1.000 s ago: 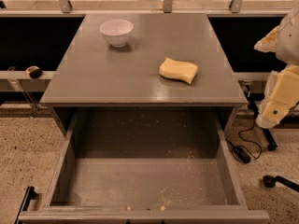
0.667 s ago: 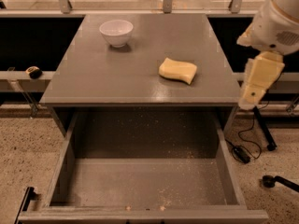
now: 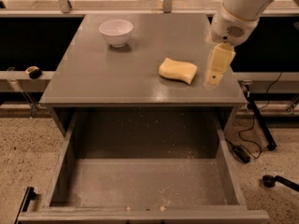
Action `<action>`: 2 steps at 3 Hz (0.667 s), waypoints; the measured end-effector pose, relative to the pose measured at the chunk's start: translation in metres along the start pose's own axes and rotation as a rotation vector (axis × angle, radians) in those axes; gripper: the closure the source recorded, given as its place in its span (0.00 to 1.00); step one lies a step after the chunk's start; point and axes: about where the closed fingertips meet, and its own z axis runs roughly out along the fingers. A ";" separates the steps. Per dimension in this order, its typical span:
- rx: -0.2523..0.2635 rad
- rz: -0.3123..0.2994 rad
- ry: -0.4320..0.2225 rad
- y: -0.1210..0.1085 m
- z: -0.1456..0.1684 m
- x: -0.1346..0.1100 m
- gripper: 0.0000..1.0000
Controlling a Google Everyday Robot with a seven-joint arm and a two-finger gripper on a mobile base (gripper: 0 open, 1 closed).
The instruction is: Place sponge into top drawer
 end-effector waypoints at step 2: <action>-0.060 0.027 -0.036 -0.029 0.062 -0.022 0.00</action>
Offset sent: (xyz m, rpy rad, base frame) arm 0.0594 0.0378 -0.0748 0.0682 0.0986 -0.0110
